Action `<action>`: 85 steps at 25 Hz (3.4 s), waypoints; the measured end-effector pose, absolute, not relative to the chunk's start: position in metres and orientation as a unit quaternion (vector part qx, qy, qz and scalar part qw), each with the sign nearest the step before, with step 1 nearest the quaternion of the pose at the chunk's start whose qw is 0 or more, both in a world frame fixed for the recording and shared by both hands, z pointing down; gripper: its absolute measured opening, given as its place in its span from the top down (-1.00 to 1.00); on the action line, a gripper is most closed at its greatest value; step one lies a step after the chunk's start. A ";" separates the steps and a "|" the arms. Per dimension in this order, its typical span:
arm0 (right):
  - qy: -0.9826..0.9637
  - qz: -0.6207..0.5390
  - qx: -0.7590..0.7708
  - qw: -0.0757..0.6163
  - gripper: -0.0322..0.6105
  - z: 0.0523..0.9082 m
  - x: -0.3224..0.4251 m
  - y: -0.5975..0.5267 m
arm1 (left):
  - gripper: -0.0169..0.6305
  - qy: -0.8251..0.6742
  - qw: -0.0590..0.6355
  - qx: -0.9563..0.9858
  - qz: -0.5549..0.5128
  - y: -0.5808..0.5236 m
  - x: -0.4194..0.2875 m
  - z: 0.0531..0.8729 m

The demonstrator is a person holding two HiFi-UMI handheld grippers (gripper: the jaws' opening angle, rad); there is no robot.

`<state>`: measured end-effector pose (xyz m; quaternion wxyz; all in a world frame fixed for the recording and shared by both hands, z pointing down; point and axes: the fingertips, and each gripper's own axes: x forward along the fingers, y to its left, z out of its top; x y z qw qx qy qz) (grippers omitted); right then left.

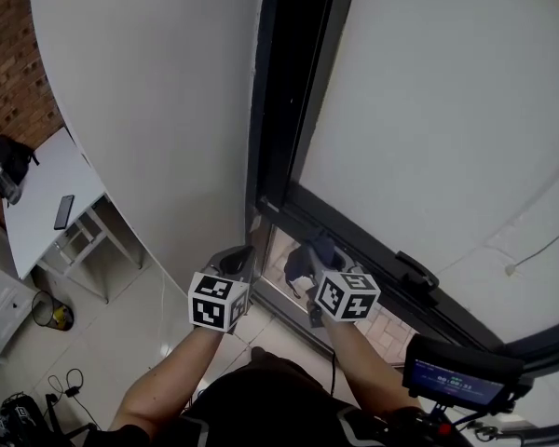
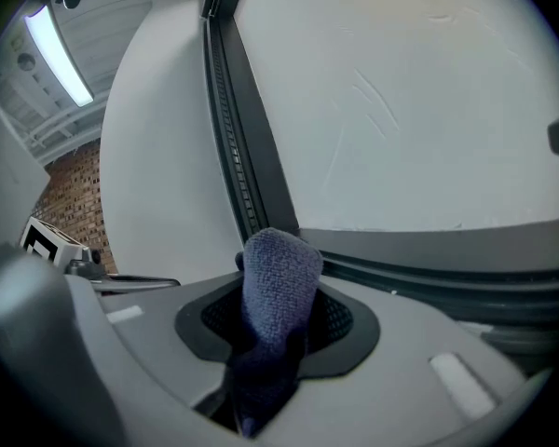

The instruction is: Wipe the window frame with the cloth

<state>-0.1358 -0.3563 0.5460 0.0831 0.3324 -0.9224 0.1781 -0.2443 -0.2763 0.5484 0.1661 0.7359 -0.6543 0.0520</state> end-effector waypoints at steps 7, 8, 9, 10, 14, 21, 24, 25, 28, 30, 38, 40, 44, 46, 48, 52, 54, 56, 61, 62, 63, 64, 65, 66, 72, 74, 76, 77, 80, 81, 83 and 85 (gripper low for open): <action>-0.920 0.169 0.341 0.092 0.48 0.542 -0.151 -0.354 | 0.97 -0.664 0.174 0.726 0.051 -0.267 -0.251 0.550; -0.919 0.167 0.344 0.093 0.48 0.541 -0.153 -0.352 | 0.97 -0.665 0.175 0.724 0.051 -0.264 -0.252 0.550; -0.918 0.166 0.347 0.095 0.48 0.541 -0.155 -0.351 | 0.97 -0.666 0.175 0.723 0.051 -0.261 -0.253 0.550; -0.917 0.167 0.350 0.098 0.48 0.541 -0.157 -0.351 | 0.97 -0.668 0.176 0.722 0.051 -0.259 -0.253 0.550; -0.916 0.167 0.348 0.108 0.48 0.544 -0.175 -0.365 | 0.97 -0.678 0.177 0.712 0.050 -0.261 -0.260 0.552; -0.918 0.173 0.337 0.116 0.48 0.557 -0.204 -0.380 | 0.97 -0.692 0.178 0.698 0.052 -0.256 -0.269 0.563; -0.917 0.183 0.335 0.118 0.48 0.559 -0.209 -0.387 | 0.97 -0.693 0.181 0.696 0.052 -0.255 -0.268 0.566; -0.916 0.187 0.334 0.118 0.48 0.556 -0.212 -0.387 | 0.97 -0.694 0.181 0.695 0.051 -0.253 -0.270 0.563; -0.917 0.188 0.331 0.121 0.48 0.540 -0.223 -0.383 | 0.97 -0.704 0.178 0.686 0.044 -0.243 -0.280 0.546; -0.916 0.187 0.334 0.122 0.48 0.534 -0.229 -0.381 | 0.97 -0.711 0.175 0.680 0.040 -0.237 -0.288 0.540; -0.915 0.188 0.340 0.109 0.48 0.542 -0.237 -0.383 | 0.97 -0.692 0.175 0.699 0.047 -0.239 -0.281 0.550; -0.915 0.191 0.337 0.110 0.48 0.545 -0.239 -0.383 | 0.97 -0.691 0.176 0.699 0.048 -0.240 -0.281 0.552; -0.917 0.193 0.331 0.107 0.48 0.543 -0.239 -0.386 | 0.97 -0.690 0.176 0.700 0.048 -0.242 -0.279 0.550; -0.919 0.192 0.329 0.106 0.48 0.544 -0.239 -0.385 | 0.97 -0.690 0.176 0.700 0.050 -0.241 -0.279 0.550; -0.918 0.192 0.328 0.108 0.47 0.544 -0.240 -0.386 | 0.97 -0.691 0.176 0.699 0.053 -0.238 -0.280 0.547; -0.917 0.191 0.333 0.109 0.48 0.538 -0.234 -0.383 | 0.97 -0.686 0.163 0.707 0.058 -0.237 -0.278 0.535; -0.920 0.183 0.332 0.099 0.48 0.533 -0.232 -0.377 | 0.97 -0.684 0.156 0.710 0.057 -0.235 -0.279 0.531; -0.924 0.173 0.328 0.089 0.47 0.527 -0.229 -0.366 | 0.97 -0.682 0.151 0.714 0.056 -0.231 -0.279 0.529; -0.925 0.142 0.347 0.062 0.47 0.494 -0.183 -0.341 | 0.97 -0.658 0.138 0.739 0.043 -0.225 -0.253 0.513; -0.924 0.138 0.352 0.055 0.47 0.486 -0.174 -0.337 | 0.97 -0.652 0.136 0.745 0.040 -0.224 -0.247 0.509; -0.923 0.134 0.358 0.049 0.47 0.480 -0.164 -0.333 | 0.97 -0.645 0.132 0.752 0.037 -0.224 -0.240 0.505; -0.921 0.130 0.365 0.044 0.47 0.474 -0.153 -0.330 | 0.97 -0.638 0.127 0.759 0.036 -0.225 -0.232 0.502; -0.918 0.126 0.374 0.040 0.47 0.469 -0.140 -0.328 | 0.97 -0.629 0.123 0.767 0.036 -0.229 -0.222 0.499; -0.914 0.123 0.385 0.037 0.47 0.466 -0.124 -0.327 | 0.97 -0.618 0.121 0.776 0.035 -0.233 -0.210 0.497; -0.891 0.114 0.438 0.021 0.47 0.446 -0.037 -0.316 | 0.97 -0.549 0.106 0.829 0.025 -0.251 -0.139 0.479; -0.887 0.111 0.449 0.013 0.47 0.439 -0.017 -0.312 | 0.97 -0.539 0.094 0.837 0.023 -0.254 -0.126 0.470; -0.883 0.111 0.457 0.009 0.47 0.434 0.007 -0.305 | 0.97 -0.533 0.084 0.841 0.020 -0.256 -0.114 0.462; -0.879 0.110 0.464 0.008 0.47 0.432 0.022 -0.302 | 0.97 -0.530 0.080 0.844 0.018 -0.256 -0.106 0.458; -0.864 0.103 0.492 -0.005 0.47 0.420 0.072 -0.295 | 0.97 -0.521 0.066 0.851 0.017 -0.261 -0.082 0.441; -0.861 0.101 0.499 -0.009 0.47 0.417 0.086 -0.293 | 0.97 -0.518 0.064 0.853 0.018 -0.262 -0.074 0.436; -0.856 0.101 0.506 -0.017 0.47 0.413 0.109 -0.288 | 0.97 -0.512 0.064 0.856 0.019 -0.262 -0.055 0.432; -0.853 0.101 0.511 -0.021 0.47 0.410 0.131 -0.282 | 0.97 -0.505 0.068 0.860 0.017 -0.260 -0.033 0.430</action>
